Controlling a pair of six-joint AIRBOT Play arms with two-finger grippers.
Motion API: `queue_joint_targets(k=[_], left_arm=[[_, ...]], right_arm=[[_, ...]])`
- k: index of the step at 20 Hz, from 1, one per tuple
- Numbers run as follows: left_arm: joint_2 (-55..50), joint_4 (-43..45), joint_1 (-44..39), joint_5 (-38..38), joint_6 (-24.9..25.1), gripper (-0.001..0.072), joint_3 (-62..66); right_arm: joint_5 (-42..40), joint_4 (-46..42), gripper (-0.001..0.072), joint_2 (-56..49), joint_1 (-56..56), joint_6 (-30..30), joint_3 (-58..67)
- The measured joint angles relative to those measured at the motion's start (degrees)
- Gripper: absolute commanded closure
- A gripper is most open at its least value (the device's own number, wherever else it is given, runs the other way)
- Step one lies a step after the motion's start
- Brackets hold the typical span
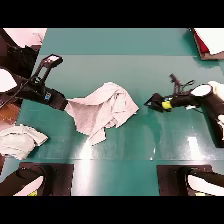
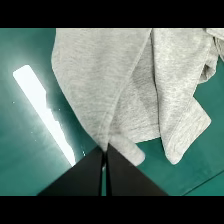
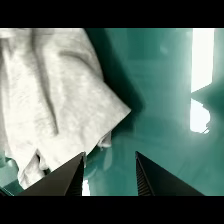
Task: Fold the shirts.
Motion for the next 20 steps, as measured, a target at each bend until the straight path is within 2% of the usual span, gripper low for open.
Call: queue_joint_targets(k=[5, 7, 8, 9, 10, 15, 20], left_arm=[[0.0, 0.3, 0.0, 0.0, 0.0, 0.0686, 0.7], [0.0, 0.3, 0.0, 0.0, -0.1, 0.0686, 0.8], [0.0, 0.3, 0.0, 0.1, -0.1, 0.0686, 0.8], [0.0, 0.3, 0.0, 0.2, -0.1, 0.0686, 0.8], [0.0, 0.3, 0.0, 0.2, -0.1, 0.0686, 0.8], [0.0, 2.8, 0.0, 0.0, -1.0, 0.0687, 2.4], [0.0, 11.6, 0.0, -0.1, -3.5, 0.0686, 14.1]], right_arm=[[-4.5, 8.5, 0.0348, -7.8, 3.1, -4.9, -1.1], [-5.8, 11.5, 0.0428, -9.1, 3.6, -6.8, -1.2], [-6.7, 12.4, 0.0503, -9.6, 3.7, -7.3, -1.2], [-7.7, 12.9, 0.0662, -9.9, 3.8, -7.9, -0.9], [-8.6, 12.9, 0.0698, -10.2, 3.9, -8.5, -0.5], [-9.8, 13.5, 0.0699, -8.5, 2.7, -11.2, 5.0], [-8.0, 4.7, 0.07, 1.2, -3.0, -11.5, 15.8]])
